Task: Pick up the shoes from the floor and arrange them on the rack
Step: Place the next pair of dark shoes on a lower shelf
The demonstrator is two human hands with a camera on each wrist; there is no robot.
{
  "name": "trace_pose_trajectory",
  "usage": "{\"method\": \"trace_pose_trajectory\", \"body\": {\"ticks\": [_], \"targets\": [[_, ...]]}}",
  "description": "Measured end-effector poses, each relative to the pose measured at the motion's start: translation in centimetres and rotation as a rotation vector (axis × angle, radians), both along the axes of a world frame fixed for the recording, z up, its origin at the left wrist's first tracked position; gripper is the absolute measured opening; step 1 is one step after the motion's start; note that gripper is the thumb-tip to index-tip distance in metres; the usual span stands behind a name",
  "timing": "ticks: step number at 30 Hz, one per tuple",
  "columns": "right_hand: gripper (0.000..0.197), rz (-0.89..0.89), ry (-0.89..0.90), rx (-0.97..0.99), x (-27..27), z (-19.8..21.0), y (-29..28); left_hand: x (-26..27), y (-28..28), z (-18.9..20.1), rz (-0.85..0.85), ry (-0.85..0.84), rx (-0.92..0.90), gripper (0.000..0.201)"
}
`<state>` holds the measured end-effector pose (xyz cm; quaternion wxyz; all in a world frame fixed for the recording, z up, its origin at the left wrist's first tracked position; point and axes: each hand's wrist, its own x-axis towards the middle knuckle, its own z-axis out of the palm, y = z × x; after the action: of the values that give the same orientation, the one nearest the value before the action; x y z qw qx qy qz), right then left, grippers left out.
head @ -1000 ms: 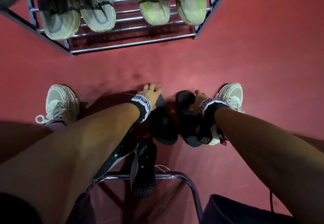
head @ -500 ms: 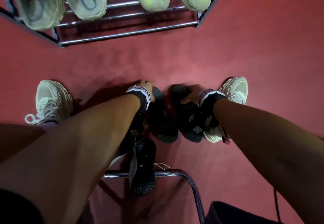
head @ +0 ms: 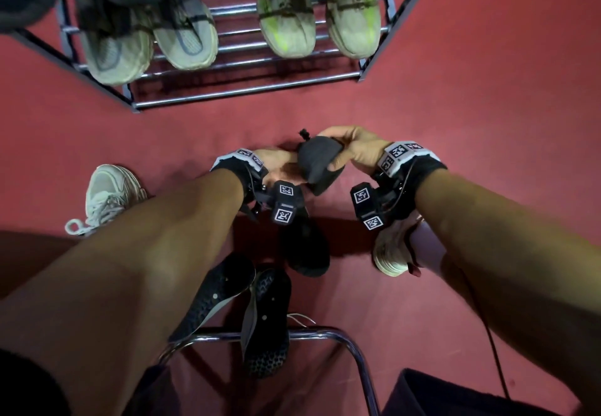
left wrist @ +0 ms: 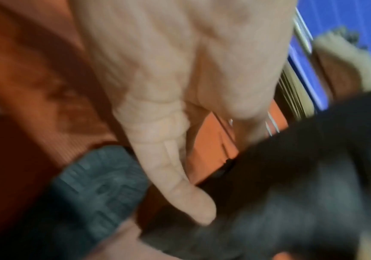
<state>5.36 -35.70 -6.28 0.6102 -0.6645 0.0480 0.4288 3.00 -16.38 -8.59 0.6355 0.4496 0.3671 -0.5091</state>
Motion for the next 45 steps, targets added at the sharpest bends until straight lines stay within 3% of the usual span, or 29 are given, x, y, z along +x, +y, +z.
{"method": "trace_pose_trajectory", "body": {"ticks": [3,4,7,9,13,17,20,22,25,26,29,33,34,37,38,41,43,45], "targets": [[0.057,-0.063,-0.060,0.055,-0.4,0.6,0.5,-0.7,-0.1,0.2,-0.055,0.122,-0.053,0.059],[0.060,-0.064,-0.073,0.086,-0.4,0.9,0.9,-0.7,-0.3,0.4,-0.066,0.087,-0.060,0.060],[0.082,0.000,-0.066,0.148,-0.1,1.3,1.4,-0.1,0.4,0.1,0.023,-0.071,0.041,0.025],[0.087,0.031,-0.038,0.099,0.0,1.3,0.9,0.3,2.2,-1.0,-0.065,-0.211,0.200,0.039],[0.071,0.000,0.061,-0.044,-0.4,0.3,0.6,0.1,6.4,-2.6,-0.159,-0.271,0.298,0.063],[0.058,0.015,0.097,-0.139,-1.1,-0.9,2.1,-0.9,9.0,-2.0,-0.209,-0.268,0.293,0.029],[0.049,0.013,0.120,-0.325,-2.4,-2.2,3.6,-1.7,10.2,-1.8,-0.223,-0.271,0.328,0.021],[0.036,0.092,0.062,-0.468,-3.4,-3.0,4.5,-2.3,11.2,-1.9,-0.220,-0.274,0.394,0.026],[0.020,0.381,0.021,-0.548,-5.0,-4.9,5.9,-3.6,12.9,-2.9,-0.264,-0.274,0.500,0.050],[0.025,0.455,0.037,-0.587,-5.4,-5.6,6.6,-4.2,13.7,-3.7,-0.292,-0.270,0.535,0.058],[0.075,0.549,0.053,-0.755,-6.4,-8.2,7.7,-5.6,15.4,-5.3,-0.321,-0.260,0.574,0.070],[0.070,0.544,-0.039,-0.767,-6.7,-8.5,9.3,-6.4,17.1,-6.1,-0.377,-0.251,0.574,0.093],[0.071,0.560,-0.008,-0.764,-6.4,-8.3,9.3,-6.3,17.2,-5.7,-0.385,-0.237,0.573,0.088],[0.063,0.496,0.122,-0.801,-5.7,-7.5,8.7,-5.6,17.0,-3.8,-0.384,-0.237,0.544,0.053],[0.061,0.440,0.104,-0.854,-5.4,-7.2,8.5,-5.2,16.9,-3.6,-0.370,-0.242,0.530,0.060],[0.063,0.169,0.019,-0.935,-4.8,-6.5,8.3,-4.6,17.3,-5.8,-0.352,-0.271,0.532,0.107],[0.053,0.030,0.025,-0.862,-4.5,-6.3,8.7,-4.6,17.5,-8.4,-0.318,-0.275,0.512,0.105],[0.026,0.007,0.041,-0.740,-4.3,-6.3,9.0,-4.6,16.9,-7.2,-0.310,-0.273,0.522,0.102]]}}
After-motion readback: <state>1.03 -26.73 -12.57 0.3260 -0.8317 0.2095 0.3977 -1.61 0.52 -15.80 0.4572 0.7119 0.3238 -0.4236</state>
